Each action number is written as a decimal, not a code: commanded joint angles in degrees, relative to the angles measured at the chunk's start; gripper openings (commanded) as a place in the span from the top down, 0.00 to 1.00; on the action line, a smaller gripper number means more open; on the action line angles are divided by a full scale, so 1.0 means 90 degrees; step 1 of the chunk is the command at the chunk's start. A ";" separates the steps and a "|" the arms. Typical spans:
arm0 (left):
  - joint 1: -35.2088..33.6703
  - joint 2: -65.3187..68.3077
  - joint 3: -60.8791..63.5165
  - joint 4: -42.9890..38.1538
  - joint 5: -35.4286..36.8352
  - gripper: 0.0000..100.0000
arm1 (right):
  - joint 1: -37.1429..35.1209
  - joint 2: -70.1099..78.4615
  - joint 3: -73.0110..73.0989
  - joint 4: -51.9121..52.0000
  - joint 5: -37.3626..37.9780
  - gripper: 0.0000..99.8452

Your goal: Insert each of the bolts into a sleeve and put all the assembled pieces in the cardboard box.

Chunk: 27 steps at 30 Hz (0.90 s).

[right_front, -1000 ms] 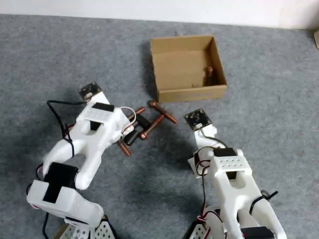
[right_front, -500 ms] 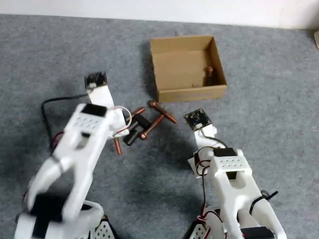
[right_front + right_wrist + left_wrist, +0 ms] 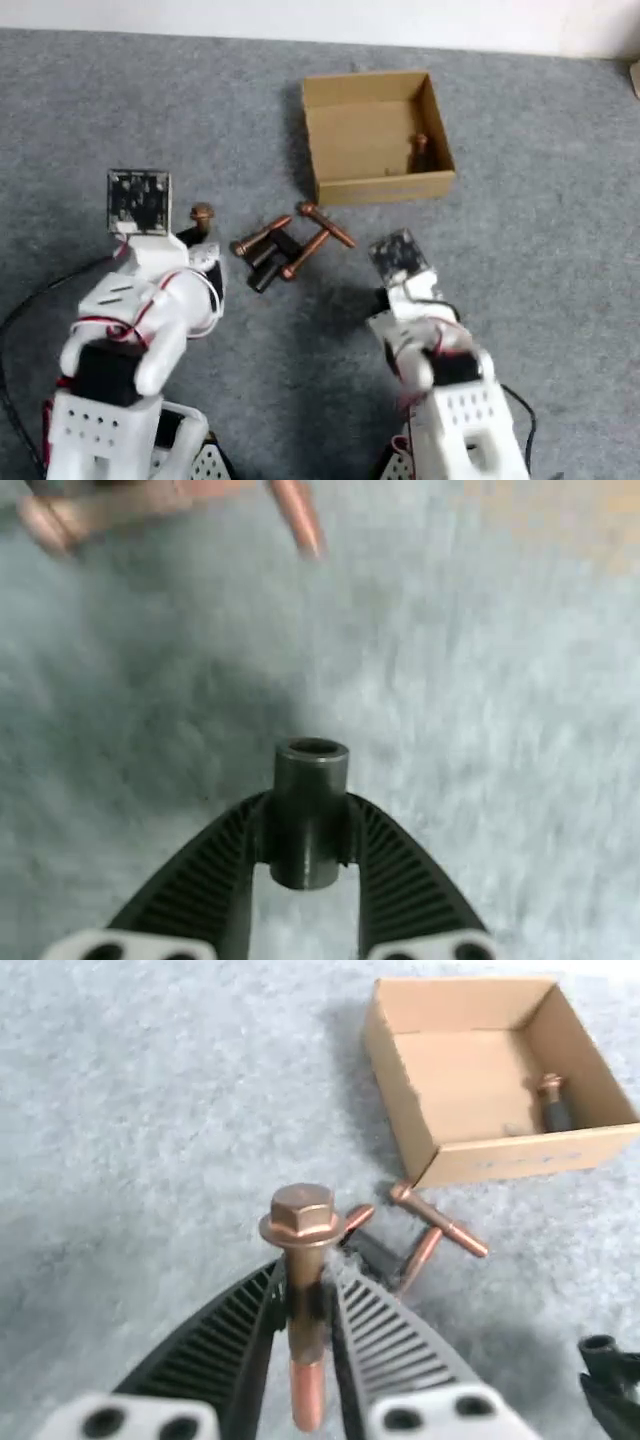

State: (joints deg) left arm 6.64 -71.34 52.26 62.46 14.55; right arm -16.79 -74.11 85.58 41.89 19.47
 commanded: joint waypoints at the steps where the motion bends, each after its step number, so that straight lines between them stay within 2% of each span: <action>1: 0.0581 -0.0386 0.0230 -0.0791 -0.0088 1.00 | -0.0337 -0.2857 0.0464 0.0327 -0.0107 0.99; 3: 0.0982 -0.0562 0.0513 -0.1289 -0.0078 1.00 | -0.0532 -0.3717 0.0689 0.0532 -0.0137 0.99; 7: 0.1597 -0.0825 0.1431 -0.2969 0.0576 1.00 | -0.1392 -0.2926 0.0523 0.0122 -0.0137 0.99; 11: 0.1763 -0.1109 0.2672 -0.5226 0.1348 1.00 | -0.2134 -0.3043 0.0386 -0.0298 -0.0147 0.99; 13: 0.1724 -0.1343 0.3140 -0.5802 0.1368 1.00 | -0.2320 -0.3258 0.0396 -0.0317 -0.0215 0.99; 16: 0.1773 -0.1802 0.3687 -0.5871 0.1416 1.00 | -0.2369 -0.3502 0.0464 -0.0347 -0.0567 0.99; 20: 0.1958 -0.2486 0.4381 -0.5880 0.1807 1.00 | -0.2349 -0.3463 0.0650 -0.0357 -0.0606 0.99; 27: 0.1978 -0.3082 0.4703 -0.5861 0.1817 1.00 | -0.2349 -0.3463 0.0698 -0.0357 -0.0606 0.99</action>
State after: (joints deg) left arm 23.87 -97.27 94.99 11.30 30.73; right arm -37.45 -104.53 92.00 40.57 14.64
